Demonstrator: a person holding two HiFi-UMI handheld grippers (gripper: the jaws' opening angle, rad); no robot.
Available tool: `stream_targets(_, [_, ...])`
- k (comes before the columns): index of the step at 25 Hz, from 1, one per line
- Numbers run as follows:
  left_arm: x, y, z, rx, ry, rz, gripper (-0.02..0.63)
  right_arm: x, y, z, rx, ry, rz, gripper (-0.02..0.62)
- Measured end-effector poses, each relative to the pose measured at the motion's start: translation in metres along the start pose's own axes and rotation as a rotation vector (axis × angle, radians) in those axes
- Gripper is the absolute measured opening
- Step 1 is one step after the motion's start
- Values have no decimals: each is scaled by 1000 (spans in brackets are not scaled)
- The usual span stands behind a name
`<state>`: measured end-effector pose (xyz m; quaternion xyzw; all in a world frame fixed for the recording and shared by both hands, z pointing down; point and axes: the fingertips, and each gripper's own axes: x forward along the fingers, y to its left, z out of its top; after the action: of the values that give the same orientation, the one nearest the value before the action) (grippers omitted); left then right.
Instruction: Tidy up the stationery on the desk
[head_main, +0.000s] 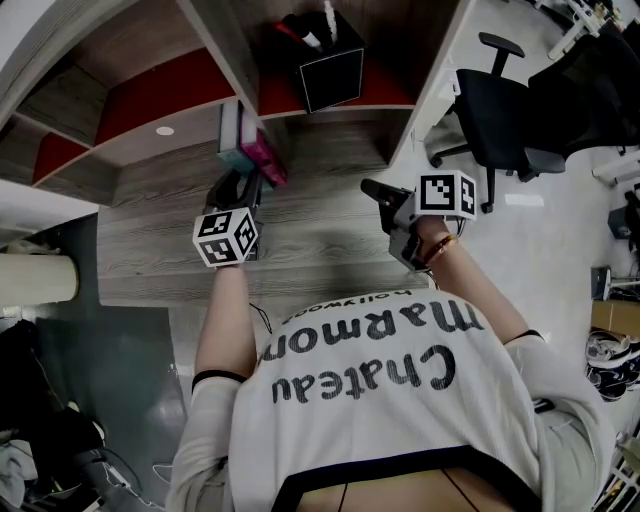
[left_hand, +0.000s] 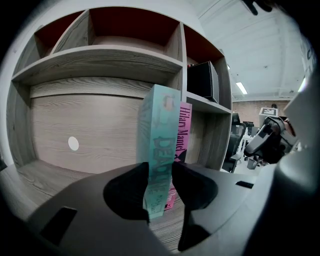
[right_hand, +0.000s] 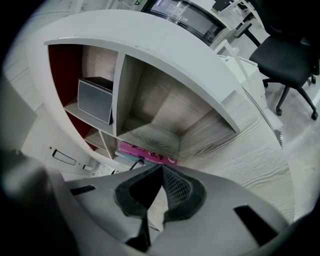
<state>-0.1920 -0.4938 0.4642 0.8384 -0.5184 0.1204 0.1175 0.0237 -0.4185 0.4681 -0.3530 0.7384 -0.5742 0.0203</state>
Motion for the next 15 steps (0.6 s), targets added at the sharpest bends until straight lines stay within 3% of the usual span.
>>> stream_targets(15, [5, 1, 0, 26, -1, -6, 164, -11, -6, -2, 17, -27, -18, 12])
